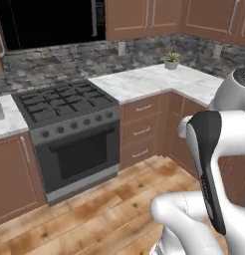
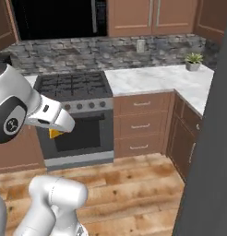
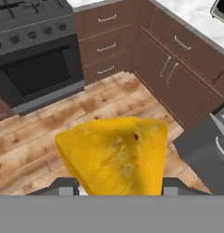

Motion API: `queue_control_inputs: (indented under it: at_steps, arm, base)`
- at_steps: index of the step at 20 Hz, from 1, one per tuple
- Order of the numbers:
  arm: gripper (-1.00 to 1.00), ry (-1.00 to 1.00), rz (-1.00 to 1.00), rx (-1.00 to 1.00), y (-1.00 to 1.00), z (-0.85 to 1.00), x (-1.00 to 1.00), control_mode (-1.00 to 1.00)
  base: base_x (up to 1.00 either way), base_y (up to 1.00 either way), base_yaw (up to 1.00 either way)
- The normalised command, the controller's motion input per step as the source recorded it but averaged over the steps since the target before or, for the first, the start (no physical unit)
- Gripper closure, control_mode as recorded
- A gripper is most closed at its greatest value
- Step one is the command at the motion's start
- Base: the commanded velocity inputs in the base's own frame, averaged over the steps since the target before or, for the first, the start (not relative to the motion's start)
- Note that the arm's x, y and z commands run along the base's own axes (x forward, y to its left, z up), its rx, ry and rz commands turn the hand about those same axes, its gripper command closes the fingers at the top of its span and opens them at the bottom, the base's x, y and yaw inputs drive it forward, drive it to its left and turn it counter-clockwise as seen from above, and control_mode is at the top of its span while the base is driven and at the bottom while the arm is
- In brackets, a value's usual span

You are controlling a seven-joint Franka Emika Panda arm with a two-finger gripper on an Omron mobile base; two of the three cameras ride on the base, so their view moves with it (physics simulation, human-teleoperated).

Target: Pick the cheese from the fridge and the cheese grater from the cabinet and place them next to the salad bowl.

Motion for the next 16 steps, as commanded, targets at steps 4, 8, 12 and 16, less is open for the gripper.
queue_control_inputs:
  at_steps: [4, 8, 12, 16]
  arm:
    - [1.0, 0.0, 0.0, 0.0, 0.0, 0.0, 0.0, 1.0]
    - [1.0, 0.0, 0.0, 0.0, 0.0, 0.0, 0.0, 1.0]
    - [1.0, 0.0, 0.0, 0.0, 0.0, 0.0, 0.0, 1.0]
    - [1.0, 0.0, 0.0, 0.0, 0.0, 0.0, 0.0, 1.0]
  base:
    - [0.0, 0.06, 0.93]
    - [0.0, 0.06, 0.9]
    - [0.08, 0.06, 0.79]
    - [0.38, 0.05, 0.58]
